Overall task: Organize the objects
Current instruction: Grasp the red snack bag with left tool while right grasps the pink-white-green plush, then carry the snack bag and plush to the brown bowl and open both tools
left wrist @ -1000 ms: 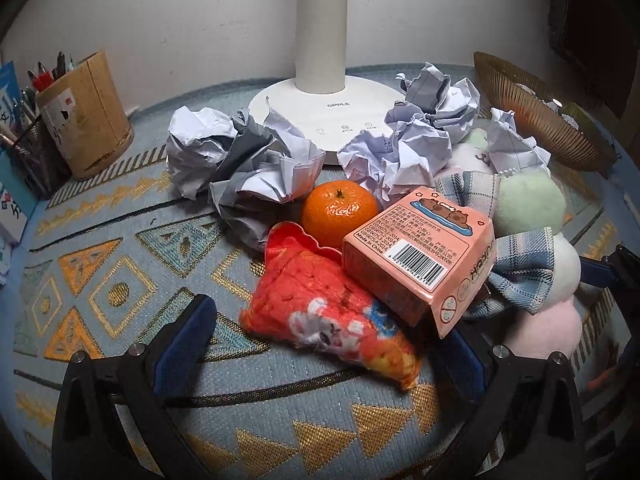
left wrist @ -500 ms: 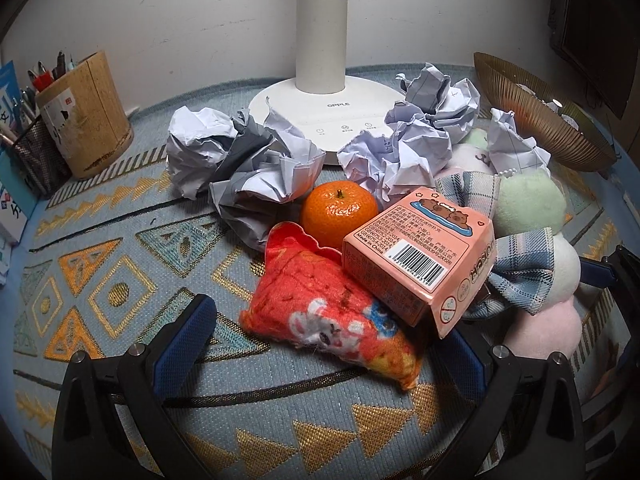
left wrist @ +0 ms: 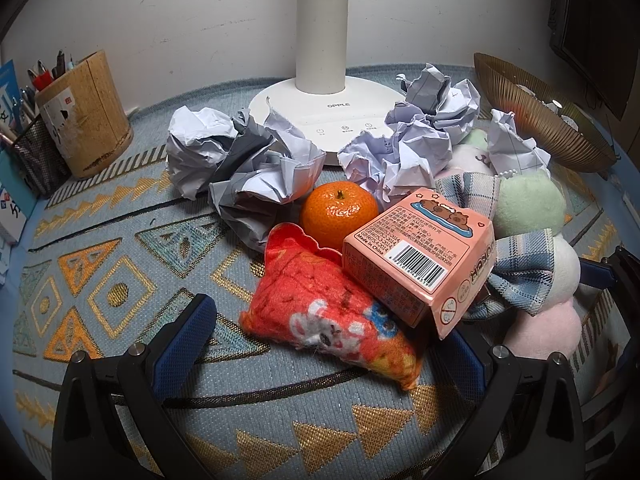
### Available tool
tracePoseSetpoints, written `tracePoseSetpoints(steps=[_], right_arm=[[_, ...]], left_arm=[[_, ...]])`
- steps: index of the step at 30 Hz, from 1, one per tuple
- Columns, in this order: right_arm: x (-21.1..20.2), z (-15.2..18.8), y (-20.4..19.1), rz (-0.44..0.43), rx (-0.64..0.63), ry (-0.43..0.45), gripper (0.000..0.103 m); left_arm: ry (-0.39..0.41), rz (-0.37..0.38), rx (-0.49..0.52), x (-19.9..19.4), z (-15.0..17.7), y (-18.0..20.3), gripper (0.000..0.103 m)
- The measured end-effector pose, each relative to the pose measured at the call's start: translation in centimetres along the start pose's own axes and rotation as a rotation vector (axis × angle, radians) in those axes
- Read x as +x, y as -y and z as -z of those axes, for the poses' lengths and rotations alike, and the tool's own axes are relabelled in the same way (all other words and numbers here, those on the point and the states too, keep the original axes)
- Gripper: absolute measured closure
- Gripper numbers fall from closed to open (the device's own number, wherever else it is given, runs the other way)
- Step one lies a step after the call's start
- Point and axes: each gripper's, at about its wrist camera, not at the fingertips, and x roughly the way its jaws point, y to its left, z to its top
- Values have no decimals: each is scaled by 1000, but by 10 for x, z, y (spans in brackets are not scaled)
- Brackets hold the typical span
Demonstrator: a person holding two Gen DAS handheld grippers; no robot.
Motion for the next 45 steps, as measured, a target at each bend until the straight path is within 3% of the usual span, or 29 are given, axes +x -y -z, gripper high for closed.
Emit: tracePoseSetpoints(steps=[1, 2, 3, 6, 8, 13, 19, 37, 40, 45], right_arm=[[-5, 1, 0, -11, -5, 23, 21], [-11, 1, -3, -21, -19, 56, 48], [-16, 3, -5, -27, -33, 71, 65], [-22, 5, -11, -17, -62, 102, 66], [-32, 7, -10, -5, -58, 151, 66], [-52, 11, -2, 4, -18, 262, 66], [-68, 13, -4, 0, -17, 343, 65], [-56, 12, -3, -36, 7, 283, 64], [-48, 9, -7, -15, -7, 240, 64], [-51, 7, 15, -157, 60, 225, 64]], left_arm=[[7, 2, 0, -1, -1, -1, 13], [35, 1, 2, -6, -1, -1, 32], [52, -10, -7, -9, -1, -2, 48], [63, -21, -25, -13, -1, -6, 50], [87, -80, -25, -18, 0, -4, 50], [216, -166, -67, -45, 7, -10, 50], [328, -188, -138, -67, 15, -23, 50], [338, -198, -194, -68, 17, -33, 49], [332, -211, -188, -67, 16, -31, 49], [320, -231, -199, -66, 15, -33, 49]])
